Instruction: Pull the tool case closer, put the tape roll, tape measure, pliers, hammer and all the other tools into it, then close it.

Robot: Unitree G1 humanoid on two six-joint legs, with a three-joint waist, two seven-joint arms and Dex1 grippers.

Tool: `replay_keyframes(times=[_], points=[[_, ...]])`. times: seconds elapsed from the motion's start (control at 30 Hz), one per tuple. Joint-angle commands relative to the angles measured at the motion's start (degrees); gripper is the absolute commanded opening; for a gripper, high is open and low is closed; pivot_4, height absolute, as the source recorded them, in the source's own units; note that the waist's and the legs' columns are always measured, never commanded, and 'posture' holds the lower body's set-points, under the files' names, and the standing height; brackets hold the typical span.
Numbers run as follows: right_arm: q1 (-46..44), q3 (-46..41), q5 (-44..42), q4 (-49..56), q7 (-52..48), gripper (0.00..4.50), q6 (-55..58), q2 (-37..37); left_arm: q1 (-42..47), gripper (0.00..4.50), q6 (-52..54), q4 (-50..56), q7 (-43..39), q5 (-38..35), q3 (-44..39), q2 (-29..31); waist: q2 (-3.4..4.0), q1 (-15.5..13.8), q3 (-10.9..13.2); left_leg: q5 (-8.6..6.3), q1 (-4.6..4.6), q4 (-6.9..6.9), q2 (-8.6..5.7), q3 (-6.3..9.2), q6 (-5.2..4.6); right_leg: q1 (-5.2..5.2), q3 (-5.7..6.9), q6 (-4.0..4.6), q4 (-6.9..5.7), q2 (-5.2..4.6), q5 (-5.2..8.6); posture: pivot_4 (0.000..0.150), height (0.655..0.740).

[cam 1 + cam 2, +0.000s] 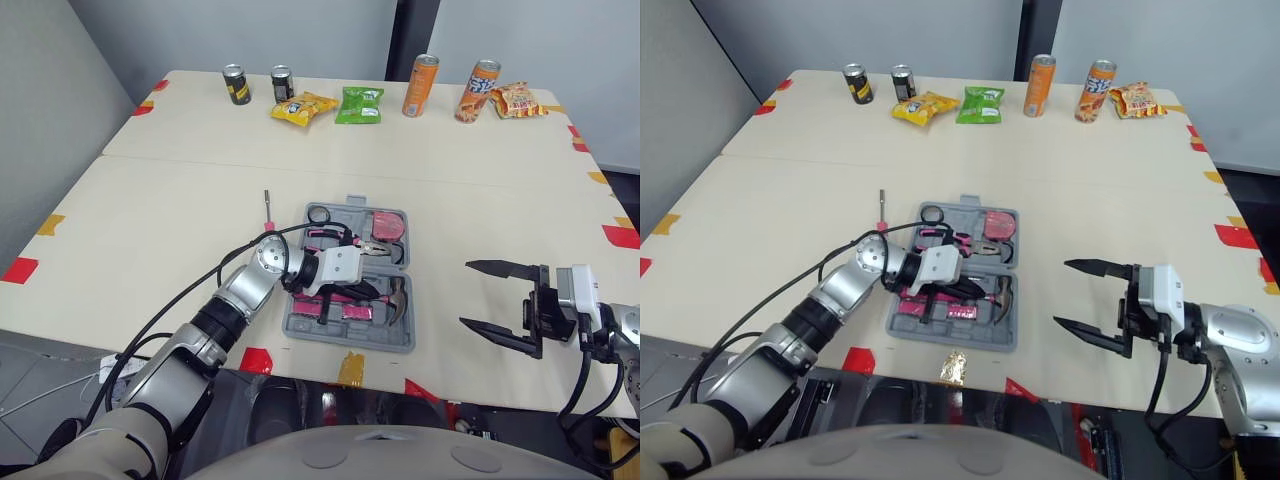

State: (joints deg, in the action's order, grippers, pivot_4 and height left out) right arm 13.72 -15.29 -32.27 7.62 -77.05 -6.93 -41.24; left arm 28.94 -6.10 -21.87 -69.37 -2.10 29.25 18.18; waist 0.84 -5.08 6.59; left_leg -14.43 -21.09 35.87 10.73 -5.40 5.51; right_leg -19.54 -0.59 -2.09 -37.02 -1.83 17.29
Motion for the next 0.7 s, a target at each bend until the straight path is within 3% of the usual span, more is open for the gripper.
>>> replay_keyframes(times=[0.03,0.7], points=[[-0.04,-1.57,-1.06,1.19,-0.32,4.5,-0.5,-0.58,-2.08,0.03,0.57,-3.87,0.44,1.03,-0.45,0.46,0.0,0.04,-0.12,0.0,0.0,0.0,0.0,0.0,0.0,0.0,0.0,0.0,0.0,0.0,0.0,0.15,0.7385],[-1.55,-1.68,-1.23,0.23,-1.71,4.5,0.31,-1.62,-4.05,0.03,-11.37,-15.0,-3.75,-2.8,-6.03,-0.83,0.16,1.67,-0.54,-0.01,0.09,-0.1,0.03,0.02,-0.1,0.01,0.04,0.02,0.19,0.01,0.01,0.15,0.7385]])
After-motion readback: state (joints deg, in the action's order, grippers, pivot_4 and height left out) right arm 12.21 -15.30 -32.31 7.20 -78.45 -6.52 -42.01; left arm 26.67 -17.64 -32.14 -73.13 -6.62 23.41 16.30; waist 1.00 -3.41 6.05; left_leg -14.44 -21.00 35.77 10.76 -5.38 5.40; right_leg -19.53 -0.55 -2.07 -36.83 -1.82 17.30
